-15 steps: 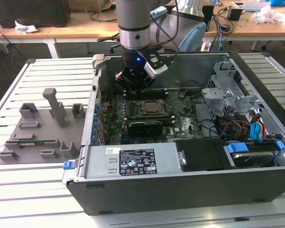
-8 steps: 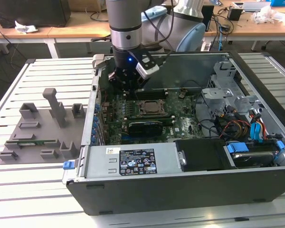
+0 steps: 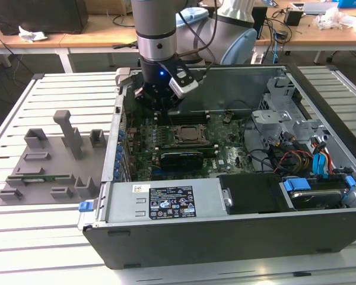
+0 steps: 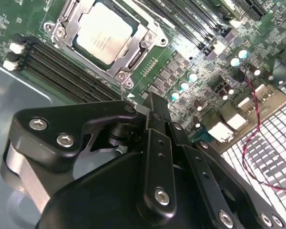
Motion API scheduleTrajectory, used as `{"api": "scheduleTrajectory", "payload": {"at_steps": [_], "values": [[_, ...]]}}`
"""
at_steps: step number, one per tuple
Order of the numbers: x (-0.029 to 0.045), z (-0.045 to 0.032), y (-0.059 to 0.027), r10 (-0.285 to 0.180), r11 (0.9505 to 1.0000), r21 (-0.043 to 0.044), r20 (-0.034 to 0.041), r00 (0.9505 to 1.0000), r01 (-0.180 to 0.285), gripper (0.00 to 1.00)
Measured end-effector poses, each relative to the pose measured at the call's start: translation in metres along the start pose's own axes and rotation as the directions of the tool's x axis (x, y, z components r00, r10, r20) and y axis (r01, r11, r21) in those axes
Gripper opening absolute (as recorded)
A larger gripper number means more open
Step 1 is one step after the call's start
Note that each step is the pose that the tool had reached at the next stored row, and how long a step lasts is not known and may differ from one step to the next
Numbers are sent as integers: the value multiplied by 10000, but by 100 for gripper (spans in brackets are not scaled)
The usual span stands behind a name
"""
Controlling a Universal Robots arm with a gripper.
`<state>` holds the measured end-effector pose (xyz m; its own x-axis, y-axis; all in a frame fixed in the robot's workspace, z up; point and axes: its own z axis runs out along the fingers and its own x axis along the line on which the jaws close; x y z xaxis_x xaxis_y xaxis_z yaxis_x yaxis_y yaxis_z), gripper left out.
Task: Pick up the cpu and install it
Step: 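Install the first cpu locking lever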
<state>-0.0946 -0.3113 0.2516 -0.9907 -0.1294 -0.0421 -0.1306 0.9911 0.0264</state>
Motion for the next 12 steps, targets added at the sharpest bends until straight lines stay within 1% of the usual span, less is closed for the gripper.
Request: {"api": "scheduleTrajectory", "payload": {"at_steps": [2, 3, 4, 5, 7, 8, 12], "values": [[-2, -34, 1, 0, 10000, -1, 0, 10000, 0, 11], [-2, -35, 1, -1, 10000, -14, 3, 10000, 1, 11], [3, -36, 1, 6, 9999, -173, 29, 10000, -5, 11], [8, -36, 2, 14, 9993, -363, 61, 10000, -12, 11], [27, -37, 5, 29, 9979, -644, 104, 9999, -22, 11], [37, -37, 6, 32, 9976, -695, 114, 9999, -24, 11], [90, -39, 13, 35, 9968, -797, 138, 9999, -24, 11]]}}
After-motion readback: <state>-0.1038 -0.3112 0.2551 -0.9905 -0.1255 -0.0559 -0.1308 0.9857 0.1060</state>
